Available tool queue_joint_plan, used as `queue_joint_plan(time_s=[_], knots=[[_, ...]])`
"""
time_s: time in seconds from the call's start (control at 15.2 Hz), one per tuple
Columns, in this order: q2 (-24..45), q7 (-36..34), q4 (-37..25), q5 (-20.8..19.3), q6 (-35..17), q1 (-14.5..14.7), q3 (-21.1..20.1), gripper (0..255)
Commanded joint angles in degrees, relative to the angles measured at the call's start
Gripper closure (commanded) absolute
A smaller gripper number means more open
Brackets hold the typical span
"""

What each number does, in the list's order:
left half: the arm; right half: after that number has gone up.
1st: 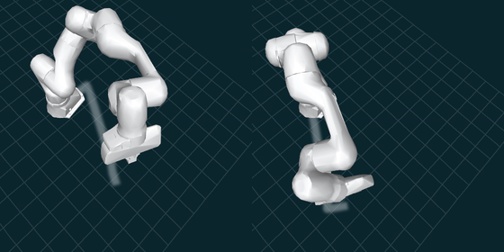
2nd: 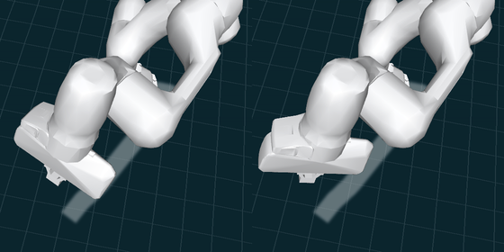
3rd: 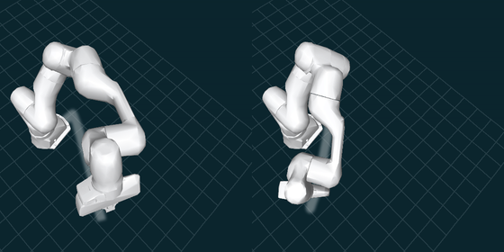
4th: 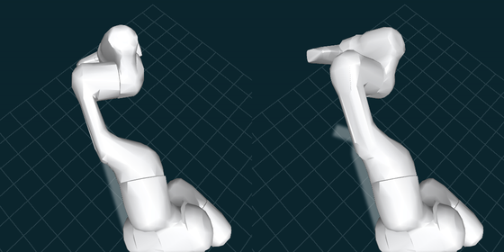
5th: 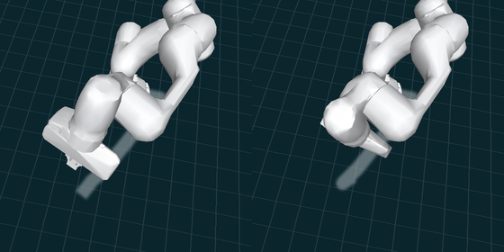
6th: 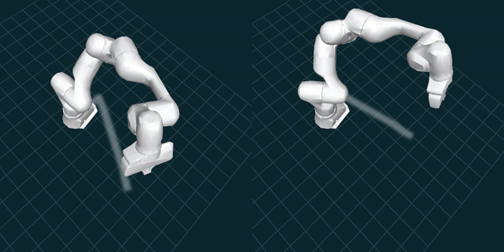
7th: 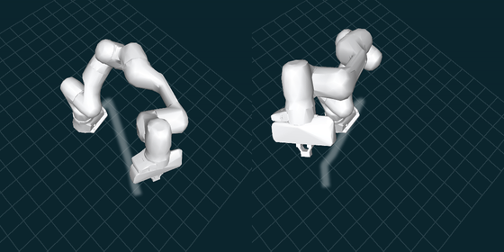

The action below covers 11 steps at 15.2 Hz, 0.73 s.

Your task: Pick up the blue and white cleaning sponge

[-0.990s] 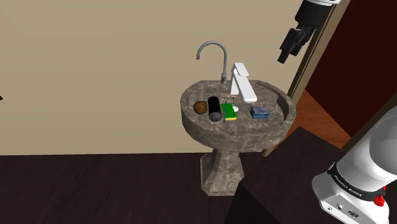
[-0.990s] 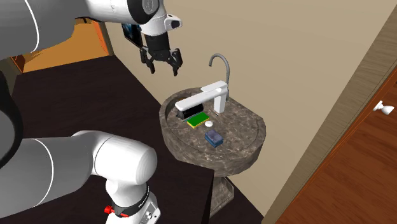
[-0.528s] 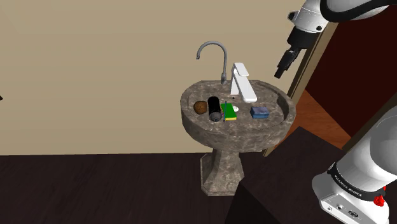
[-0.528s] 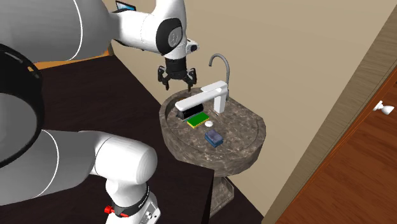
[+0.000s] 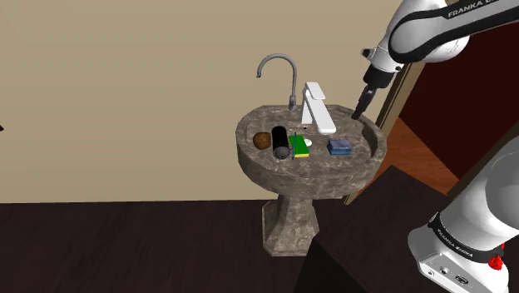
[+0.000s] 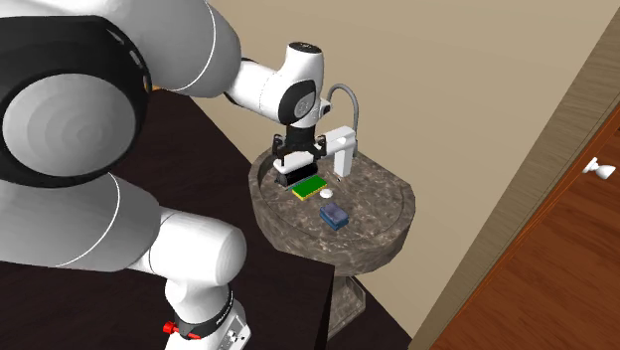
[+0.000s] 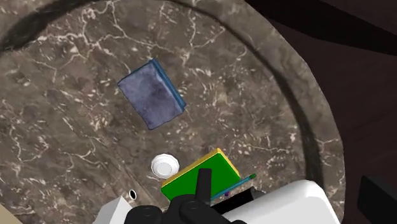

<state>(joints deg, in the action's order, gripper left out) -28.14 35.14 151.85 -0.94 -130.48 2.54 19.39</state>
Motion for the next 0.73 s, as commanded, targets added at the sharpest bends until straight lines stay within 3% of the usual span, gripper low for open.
queue_joint_plan(time_s=[0.0, 0.33, 0.53, 0.66], knots=[[4.88, 5.15, -0.99, 1.46, -3.44, 1.55, 2.88, 0], [17.87, 20.45, -4.23, 9.83, -10.57, 6.43, 9.89, 0], [26.84, 32.12, -7.67, 18.98, -12.93, 8.83, 12.56, 0], [33.09, 40.2, -10.6, 25.87, -13.42, 8.81, 12.5, 0]])
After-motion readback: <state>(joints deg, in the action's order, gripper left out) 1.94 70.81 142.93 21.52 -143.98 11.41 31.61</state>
